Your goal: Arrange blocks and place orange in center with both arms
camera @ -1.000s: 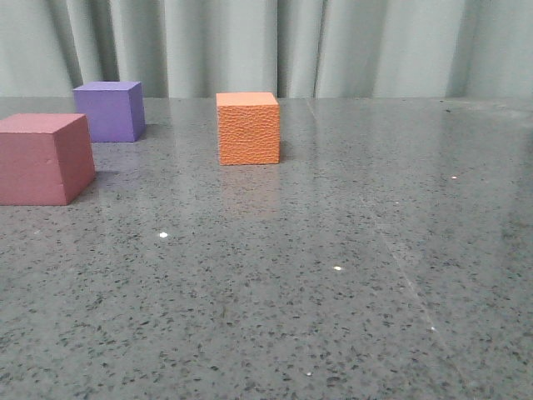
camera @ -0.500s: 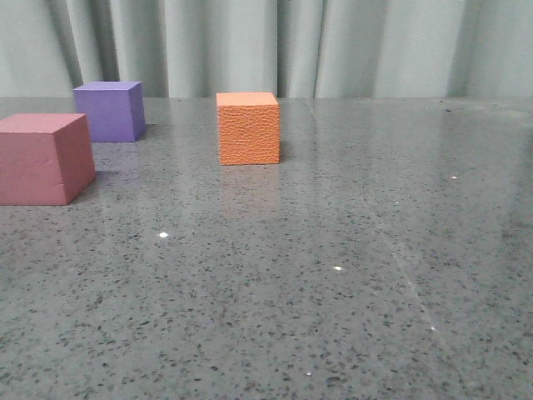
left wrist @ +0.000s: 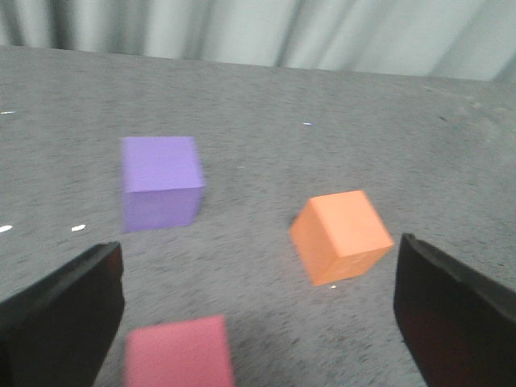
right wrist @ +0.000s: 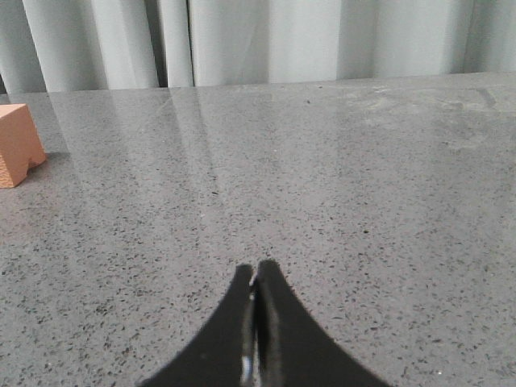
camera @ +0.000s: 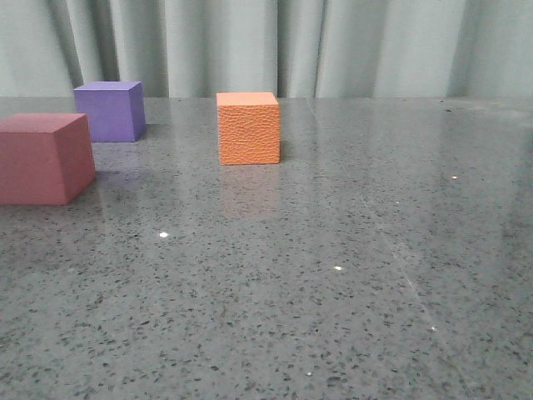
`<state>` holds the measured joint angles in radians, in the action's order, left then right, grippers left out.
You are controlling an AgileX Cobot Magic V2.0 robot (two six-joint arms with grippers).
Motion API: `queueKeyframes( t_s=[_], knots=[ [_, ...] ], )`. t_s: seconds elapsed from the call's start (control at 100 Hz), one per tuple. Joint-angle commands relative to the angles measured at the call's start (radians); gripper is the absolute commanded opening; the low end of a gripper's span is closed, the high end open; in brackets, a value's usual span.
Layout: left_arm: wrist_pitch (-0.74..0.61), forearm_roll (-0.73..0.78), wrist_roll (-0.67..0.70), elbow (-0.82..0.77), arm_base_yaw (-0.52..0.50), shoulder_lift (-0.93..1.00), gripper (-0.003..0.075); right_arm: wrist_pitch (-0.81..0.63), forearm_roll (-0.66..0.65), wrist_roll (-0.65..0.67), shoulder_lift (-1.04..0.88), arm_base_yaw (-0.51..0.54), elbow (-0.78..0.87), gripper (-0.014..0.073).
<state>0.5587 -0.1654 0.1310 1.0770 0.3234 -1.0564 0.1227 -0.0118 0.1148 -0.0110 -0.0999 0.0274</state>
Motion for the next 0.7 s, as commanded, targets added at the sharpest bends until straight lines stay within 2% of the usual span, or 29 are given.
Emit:
queueKeyframes(
  t_s=[0.0, 0.2, 0.5, 0.69],
  knots=[
    [-0.097, 0.031, 0.062, 0.106, 0.067, -0.093, 0.0629, -0.087, 0.003, -0.007, -0.024, 0.004, -0.014, -0.0068],
    [-0.07, 0.165, 0.221, 0.31, 0.197, -0.356, 0.0629, -0.087, 0.003, -0.007, -0.024, 0.004, -0.014, -0.0068],
    [0.051, 0.476, 0.552, 0.585, 0.339, -0.663, 0.0629, -0.087, 0.003, -0.007, -0.024, 0.004, -0.014, -0.0068],
    [0.167, 0.553, 0.592, 0.723, 0.38, -0.777, 0.0629, -0.087, 0.003, -0.007, -0.024, 0.004, -0.014, -0.0068]
  ],
)
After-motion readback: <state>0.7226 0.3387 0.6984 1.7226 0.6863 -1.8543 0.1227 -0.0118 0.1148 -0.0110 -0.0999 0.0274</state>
